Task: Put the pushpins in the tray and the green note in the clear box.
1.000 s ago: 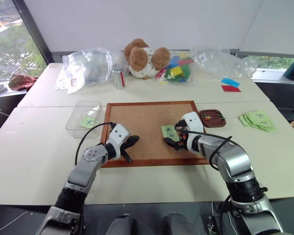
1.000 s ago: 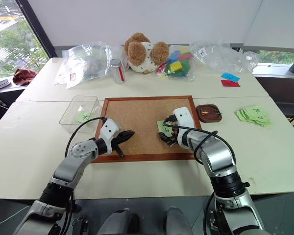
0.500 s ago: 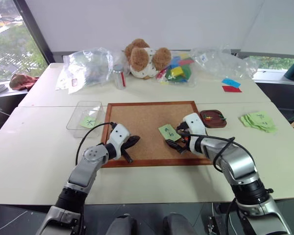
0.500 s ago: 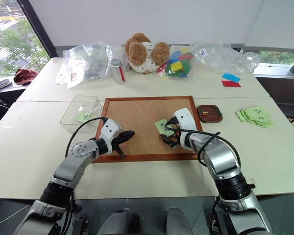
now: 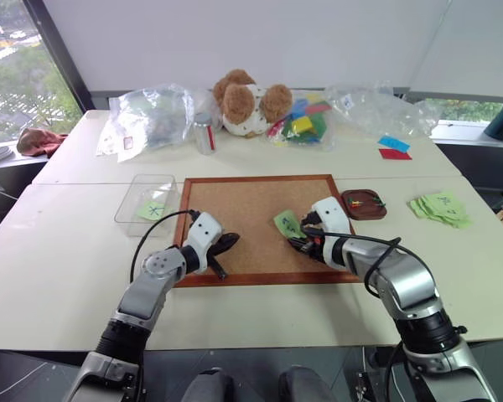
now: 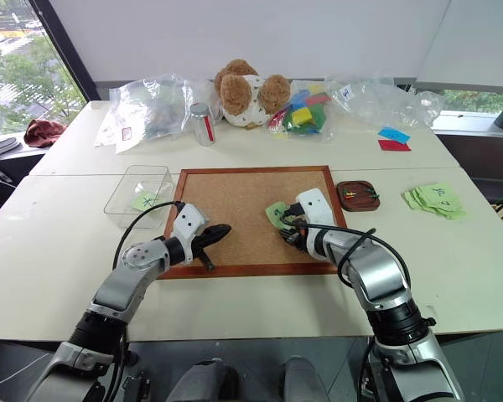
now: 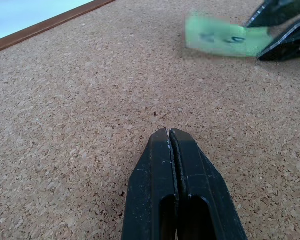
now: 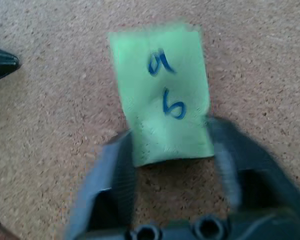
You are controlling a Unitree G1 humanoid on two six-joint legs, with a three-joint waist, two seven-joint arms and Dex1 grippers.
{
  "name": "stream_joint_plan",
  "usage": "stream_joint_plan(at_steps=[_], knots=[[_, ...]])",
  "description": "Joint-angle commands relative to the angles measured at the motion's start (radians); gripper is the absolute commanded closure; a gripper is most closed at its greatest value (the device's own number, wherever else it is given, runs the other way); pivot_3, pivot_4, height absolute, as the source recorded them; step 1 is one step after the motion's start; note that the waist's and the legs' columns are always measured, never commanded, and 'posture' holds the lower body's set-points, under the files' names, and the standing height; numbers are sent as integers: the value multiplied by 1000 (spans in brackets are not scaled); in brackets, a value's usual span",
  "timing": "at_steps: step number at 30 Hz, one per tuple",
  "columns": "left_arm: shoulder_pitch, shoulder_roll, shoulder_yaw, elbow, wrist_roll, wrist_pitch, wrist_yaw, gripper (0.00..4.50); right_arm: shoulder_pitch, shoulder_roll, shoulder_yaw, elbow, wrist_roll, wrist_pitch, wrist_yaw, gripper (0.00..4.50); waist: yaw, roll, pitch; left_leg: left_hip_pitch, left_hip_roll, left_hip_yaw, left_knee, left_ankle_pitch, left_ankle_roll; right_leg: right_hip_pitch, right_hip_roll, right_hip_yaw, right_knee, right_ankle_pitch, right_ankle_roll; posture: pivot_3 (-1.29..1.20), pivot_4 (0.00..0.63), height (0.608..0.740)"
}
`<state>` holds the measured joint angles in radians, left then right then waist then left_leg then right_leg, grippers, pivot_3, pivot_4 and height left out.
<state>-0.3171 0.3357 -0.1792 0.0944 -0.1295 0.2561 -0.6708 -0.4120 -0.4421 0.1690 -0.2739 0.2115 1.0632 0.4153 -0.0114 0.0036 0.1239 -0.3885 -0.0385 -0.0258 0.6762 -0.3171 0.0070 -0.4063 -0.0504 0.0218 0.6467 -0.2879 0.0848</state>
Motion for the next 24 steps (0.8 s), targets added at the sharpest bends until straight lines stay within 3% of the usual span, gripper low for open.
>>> stream_joint_plan(at_steps=[1,2,16,24], knots=[[35,4,-31,45,27,27,-6,4500,32,-2,29,24,-2,43,1,4158,0,0,0,0,0,0,0,0,0,0,0,0,0,0,0,0,150,740],[35,3,-31,46,27,26,-6,4500,32,-2,29,24,-3,43,1,4437,0,0,0,0,0,0,0,0,0,0,0,0,0,0,0,0,150,740],[25,3,-12,36,14,24,-2,4500,-7,-37,33,-60,-2,-21,39,4437,1,0,0,0,0,0,0,0,0,0,0,0,0,0,0,0,150,740],[-98,-17,125,-35,-158,133,-27,4500,-63,-159,88,-135,-6,-88,157,4437,0,-1,11,-3,0,0,0,0,0,-4,0,0,0,0,0,0,150,740]])
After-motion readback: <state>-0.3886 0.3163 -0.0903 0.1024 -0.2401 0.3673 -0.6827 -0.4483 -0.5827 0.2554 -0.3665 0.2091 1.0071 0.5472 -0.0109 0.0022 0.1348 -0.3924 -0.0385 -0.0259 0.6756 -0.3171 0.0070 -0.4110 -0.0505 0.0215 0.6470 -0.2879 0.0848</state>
